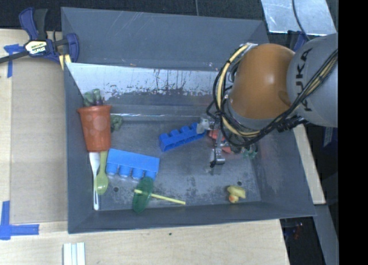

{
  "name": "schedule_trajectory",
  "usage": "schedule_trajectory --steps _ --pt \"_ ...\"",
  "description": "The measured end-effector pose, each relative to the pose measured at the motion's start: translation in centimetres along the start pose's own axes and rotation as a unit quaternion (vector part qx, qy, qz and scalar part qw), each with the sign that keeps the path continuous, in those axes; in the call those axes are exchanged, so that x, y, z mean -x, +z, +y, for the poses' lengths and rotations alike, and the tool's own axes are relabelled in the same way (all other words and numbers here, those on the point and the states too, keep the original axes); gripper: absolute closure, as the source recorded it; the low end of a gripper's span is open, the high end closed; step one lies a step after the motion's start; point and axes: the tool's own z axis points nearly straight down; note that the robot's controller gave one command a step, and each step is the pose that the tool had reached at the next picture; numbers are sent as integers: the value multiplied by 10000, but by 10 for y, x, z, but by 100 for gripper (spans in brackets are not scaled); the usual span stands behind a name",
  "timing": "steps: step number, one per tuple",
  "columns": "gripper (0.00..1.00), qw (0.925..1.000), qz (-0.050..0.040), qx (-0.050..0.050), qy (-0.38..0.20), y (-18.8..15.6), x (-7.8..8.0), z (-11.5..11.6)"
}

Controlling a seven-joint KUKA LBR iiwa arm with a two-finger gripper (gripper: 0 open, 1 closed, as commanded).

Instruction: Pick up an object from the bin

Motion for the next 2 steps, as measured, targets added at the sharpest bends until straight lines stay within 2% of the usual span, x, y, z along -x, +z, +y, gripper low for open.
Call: schedule_trajectory --steps 1,2 --pt "0 10000 -43 1 1 -5 2 0" --pt "0 9985 -87 -2 -534 16 20 -8"
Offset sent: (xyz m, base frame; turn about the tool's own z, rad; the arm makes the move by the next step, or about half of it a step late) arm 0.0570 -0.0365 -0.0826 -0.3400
